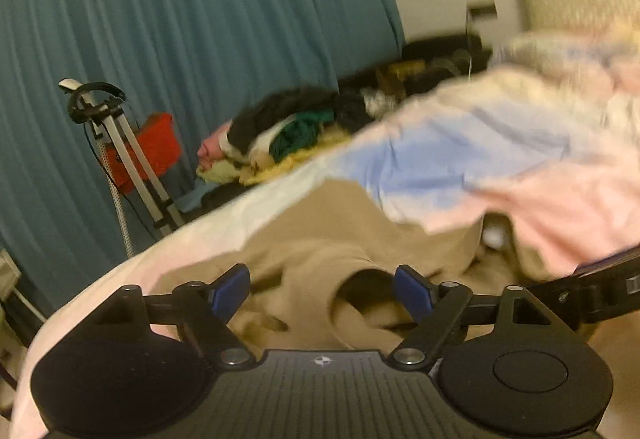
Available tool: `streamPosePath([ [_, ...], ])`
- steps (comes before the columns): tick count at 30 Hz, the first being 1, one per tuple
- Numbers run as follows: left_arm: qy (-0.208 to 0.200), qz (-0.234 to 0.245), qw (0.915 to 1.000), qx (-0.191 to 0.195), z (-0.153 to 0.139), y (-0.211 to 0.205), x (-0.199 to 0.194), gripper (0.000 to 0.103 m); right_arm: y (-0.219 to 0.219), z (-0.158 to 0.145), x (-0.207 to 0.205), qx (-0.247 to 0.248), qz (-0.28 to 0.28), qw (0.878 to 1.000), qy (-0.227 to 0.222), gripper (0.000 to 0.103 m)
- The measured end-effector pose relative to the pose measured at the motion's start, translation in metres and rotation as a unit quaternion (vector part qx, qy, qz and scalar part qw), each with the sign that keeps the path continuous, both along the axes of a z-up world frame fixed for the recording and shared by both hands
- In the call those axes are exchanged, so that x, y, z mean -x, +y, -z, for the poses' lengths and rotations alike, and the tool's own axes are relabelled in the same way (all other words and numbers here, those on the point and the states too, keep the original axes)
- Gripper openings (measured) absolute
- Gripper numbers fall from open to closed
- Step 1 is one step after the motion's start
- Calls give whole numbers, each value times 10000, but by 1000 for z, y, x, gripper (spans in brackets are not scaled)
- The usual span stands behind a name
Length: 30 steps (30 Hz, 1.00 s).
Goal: Fold clothes
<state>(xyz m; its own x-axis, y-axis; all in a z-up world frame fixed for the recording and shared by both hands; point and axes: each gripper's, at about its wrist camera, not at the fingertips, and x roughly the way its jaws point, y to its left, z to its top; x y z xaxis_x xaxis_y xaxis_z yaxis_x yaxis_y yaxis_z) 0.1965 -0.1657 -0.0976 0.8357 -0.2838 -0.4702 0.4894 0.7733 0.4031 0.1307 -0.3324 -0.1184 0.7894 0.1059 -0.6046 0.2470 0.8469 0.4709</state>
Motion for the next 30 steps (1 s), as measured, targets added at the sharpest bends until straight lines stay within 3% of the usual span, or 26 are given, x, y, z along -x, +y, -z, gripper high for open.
streamPosePath([
  [1, -71, -135, 9995, -293, 9, -3, -7, 83, 1, 1, -1, 22, -1, 10000, 4, 79],
  [4, -702, -741, 9924, -692, 24, -1, -13, 82, 5, 4, -2, 141, 57, 9999, 47, 78],
  [5, -853, -884, 9904, -631, 23, 5, -13, 83, 5, 6, -2, 185, 107, 9997, 100, 78],
  [9, -906, -1384, 9860, 221, 0, 26, -9, 83, 5, 15, 1, 145, 247, 9990, 329, 78],
  [14, -1254, -1525, 9739, 1121, -39, 49, 27, 83, 1, 7, 13, 194, 468, 9984, 264, 78],
  [18, -1204, -1705, 9653, 1569, -62, 72, 61, 83, -10, 0, 25, 174, 831, 9962, 195, 78],
  [23, -1190, -1817, 9602, 1755, -76, 99, 106, 83, -13, -2, 31, 335, 985, 9944, 172, 78],
  [26, -906, -1996, 9582, 1838, -75, 114, 127, 83, -6, -11, 38, 839, 1142, 9899, -103, 78],
  [30, -538, -2168, 9587, 1759, -58, 128, 137, 83, 4, -27, 47, 1629, 1357, 9752, -639, 78],
])
